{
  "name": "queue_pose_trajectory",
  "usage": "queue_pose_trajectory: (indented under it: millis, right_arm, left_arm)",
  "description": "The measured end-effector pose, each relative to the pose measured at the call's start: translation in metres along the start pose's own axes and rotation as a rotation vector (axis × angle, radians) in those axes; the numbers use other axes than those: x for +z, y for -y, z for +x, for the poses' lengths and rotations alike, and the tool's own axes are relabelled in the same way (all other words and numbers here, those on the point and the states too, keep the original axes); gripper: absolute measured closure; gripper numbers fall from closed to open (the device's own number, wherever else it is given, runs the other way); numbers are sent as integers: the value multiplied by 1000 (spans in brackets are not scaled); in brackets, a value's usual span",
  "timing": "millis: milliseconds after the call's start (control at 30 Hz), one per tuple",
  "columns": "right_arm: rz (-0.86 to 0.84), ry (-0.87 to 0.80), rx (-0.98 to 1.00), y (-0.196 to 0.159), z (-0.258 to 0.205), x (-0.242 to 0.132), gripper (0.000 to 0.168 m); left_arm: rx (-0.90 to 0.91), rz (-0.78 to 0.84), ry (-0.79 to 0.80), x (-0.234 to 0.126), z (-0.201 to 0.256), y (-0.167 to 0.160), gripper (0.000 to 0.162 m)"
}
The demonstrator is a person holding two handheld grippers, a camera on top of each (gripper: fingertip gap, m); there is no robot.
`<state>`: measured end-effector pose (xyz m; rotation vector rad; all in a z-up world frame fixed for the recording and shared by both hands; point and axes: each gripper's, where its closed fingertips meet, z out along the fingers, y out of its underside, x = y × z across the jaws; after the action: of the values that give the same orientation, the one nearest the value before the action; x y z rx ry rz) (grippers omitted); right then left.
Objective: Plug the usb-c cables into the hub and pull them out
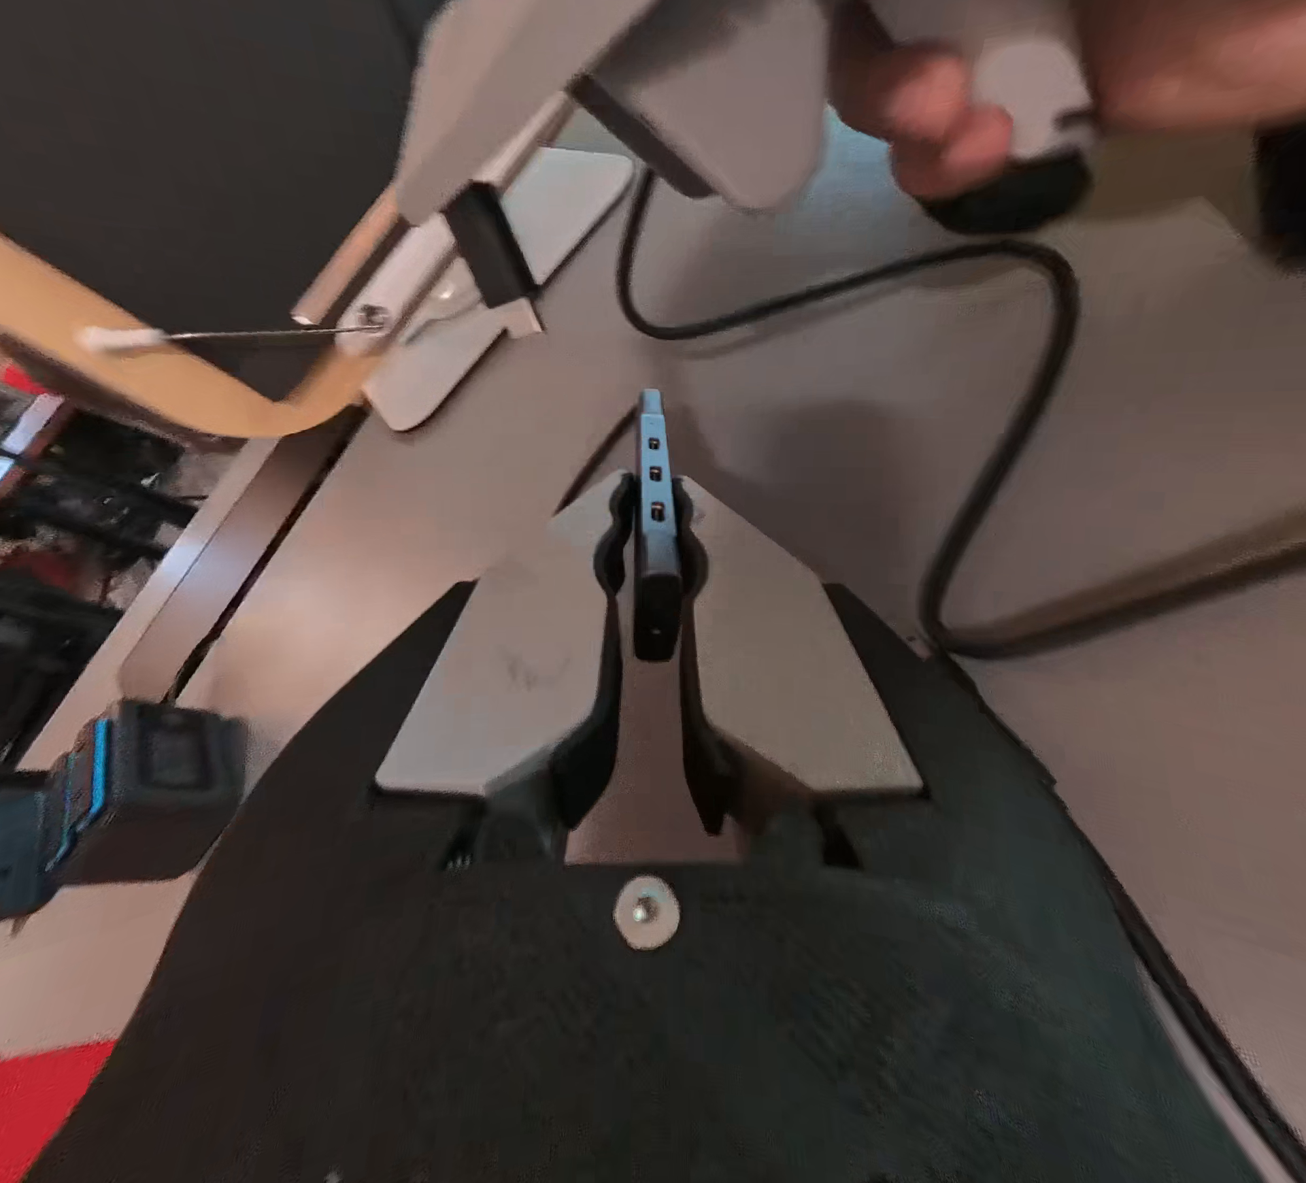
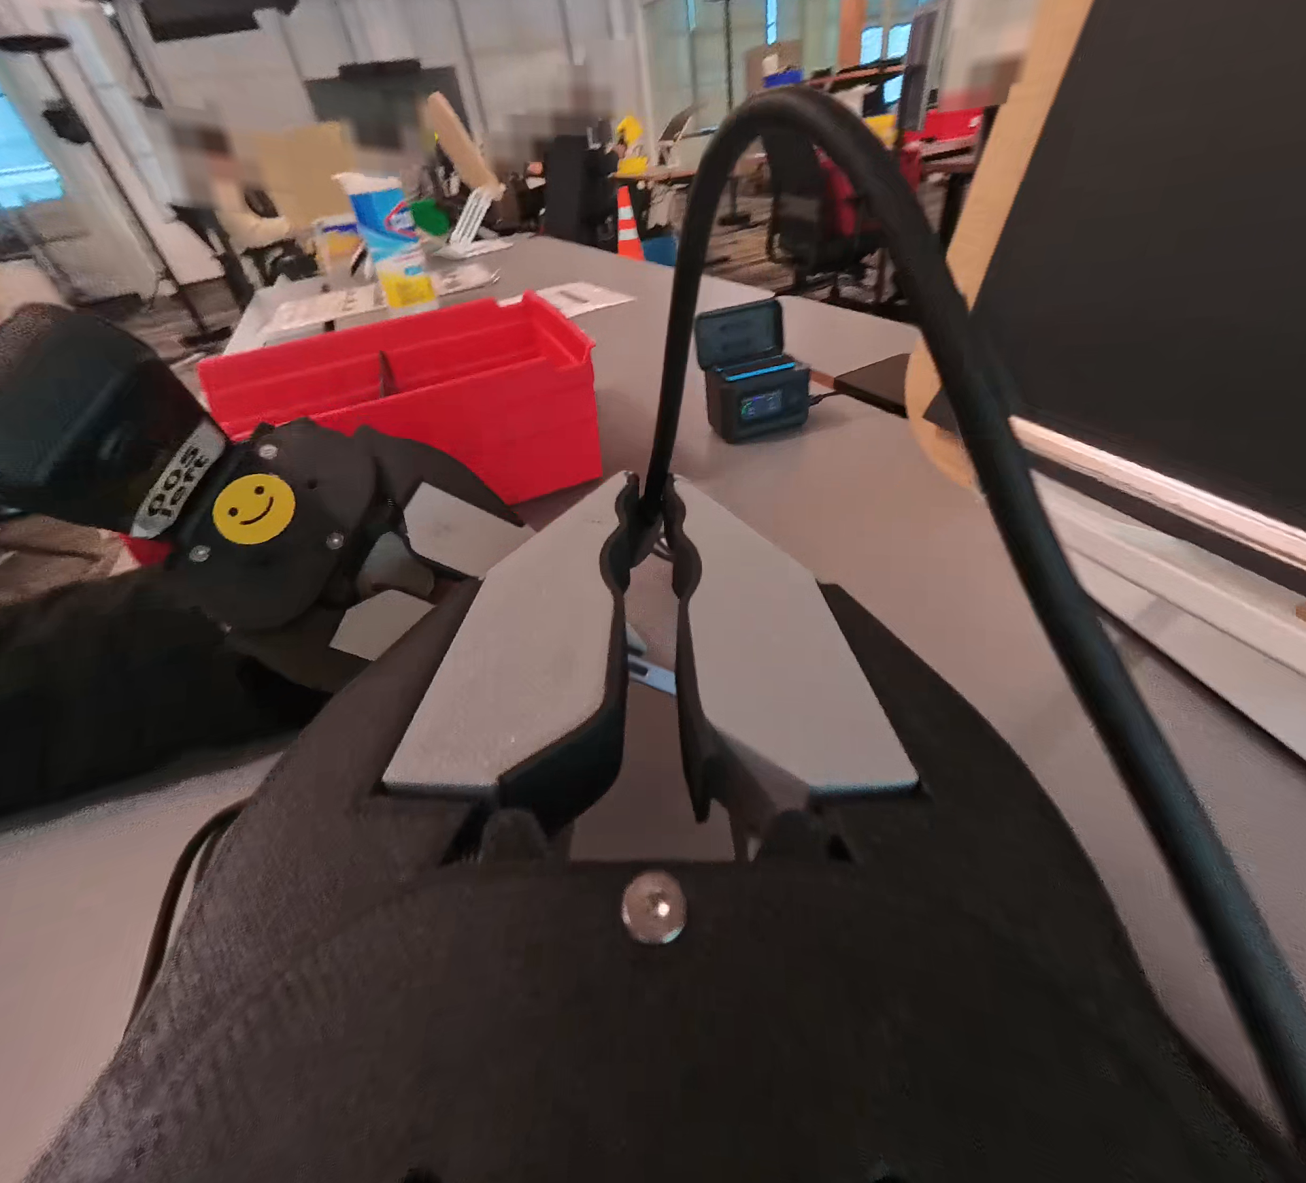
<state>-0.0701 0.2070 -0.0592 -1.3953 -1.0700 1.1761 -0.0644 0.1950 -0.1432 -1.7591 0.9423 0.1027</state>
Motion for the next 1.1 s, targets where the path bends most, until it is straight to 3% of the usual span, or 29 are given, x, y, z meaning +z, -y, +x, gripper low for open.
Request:
queue_pose_trajectory:
  millis: [167, 333, 433, 500, 667, 833, 1000, 1100]
  right_arm:
    - [-99, 268, 19, -14, -30, -1, 166]
    - [-237, 269, -112, -40, -27, -3, 166]
    - [-221, 255, -104, -36, -22, -6, 166]
    - [-207, 265, -84, -33, -21, -8, 166]
    - [-194, 338, -71, -32, -30, -13, 166]
    - [-170, 369, -72, -28, -35, -15, 165]
    - [-118, 468, -46, -20, -49, -22, 166]
    - [-118, 474, -56, -16, -47, -29, 165]
  left_arm:
    - [87, -4, -30, 3, 13, -1, 151]
    - [83, 22, -59, 2, 22, 2, 147]
    - [-3, 36, -135, 1, 31, 6, 125]
    - [-36, 44, -162, -1, 33, 8, 120]
    - [-48, 47, -156, -3, 29, 7, 126]
    - [-132, 150, -165, -13, 21, 24, 132]
    - [-141, 258, -191, -23, 21, 41, 154]
    - [-183, 285, -232, -27, 21, 46, 157]
